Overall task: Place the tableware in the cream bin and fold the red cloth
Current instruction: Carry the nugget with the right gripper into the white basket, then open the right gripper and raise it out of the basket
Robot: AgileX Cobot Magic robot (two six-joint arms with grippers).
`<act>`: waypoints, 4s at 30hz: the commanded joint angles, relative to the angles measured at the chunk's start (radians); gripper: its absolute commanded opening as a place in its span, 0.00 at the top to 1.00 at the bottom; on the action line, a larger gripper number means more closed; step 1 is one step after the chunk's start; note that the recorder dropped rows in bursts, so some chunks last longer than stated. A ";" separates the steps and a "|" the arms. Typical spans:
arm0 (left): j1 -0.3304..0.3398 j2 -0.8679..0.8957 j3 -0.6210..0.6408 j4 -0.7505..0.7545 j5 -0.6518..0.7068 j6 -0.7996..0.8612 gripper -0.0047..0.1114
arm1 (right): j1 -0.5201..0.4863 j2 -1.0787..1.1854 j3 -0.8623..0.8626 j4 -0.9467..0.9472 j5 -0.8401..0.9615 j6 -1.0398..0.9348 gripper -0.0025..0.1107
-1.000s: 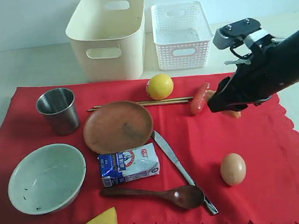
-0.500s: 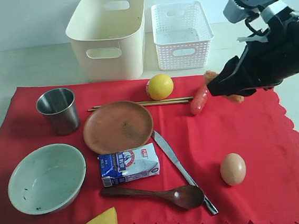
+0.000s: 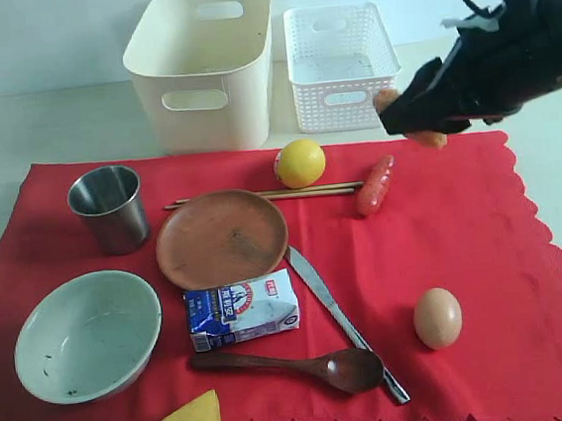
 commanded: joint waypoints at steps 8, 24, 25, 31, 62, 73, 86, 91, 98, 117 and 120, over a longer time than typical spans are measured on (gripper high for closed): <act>0.004 -0.006 0.003 -0.005 -0.009 0.000 0.96 | 0.002 0.236 -0.330 -0.001 -0.021 0.077 0.98; 0.004 -0.006 0.003 -0.005 -0.009 0.000 0.96 | 0.002 0.628 -0.736 -0.057 -0.054 0.157 0.98; 0.004 -0.006 0.003 -0.005 -0.009 0.000 0.96 | 0.002 0.648 -0.755 -0.071 -0.061 0.167 0.98; 0.004 -0.006 0.003 -0.005 -0.009 0.000 0.96 | 0.002 0.747 -0.846 -0.224 -0.103 0.256 0.98; 0.004 -0.006 0.003 -0.005 -0.009 0.000 0.96 | 0.002 0.921 -0.940 -0.374 -0.050 0.425 0.66; 0.004 -0.006 0.003 -0.005 -0.009 0.000 0.96 | 0.002 0.853 -0.940 -0.521 -0.050 0.549 0.46; 0.004 -0.006 0.003 -0.005 -0.009 0.000 0.96 | 0.002 0.710 -0.940 -0.521 0.215 0.634 0.46; 0.004 -0.006 0.003 -0.005 -0.009 0.000 0.96 | 0.002 0.671 -0.940 -0.521 0.337 0.679 0.46; 0.004 -0.006 0.003 -0.005 -0.009 0.000 0.96 | 0.002 0.652 -0.940 -0.521 0.517 0.704 0.48; 0.004 -0.006 0.003 -0.005 -0.009 0.000 0.96 | 0.002 0.431 -0.720 -0.539 0.596 0.739 0.52; 0.004 -0.006 0.003 -0.005 -0.009 0.000 0.96 | 0.002 0.351 -0.606 -0.539 0.596 0.727 0.52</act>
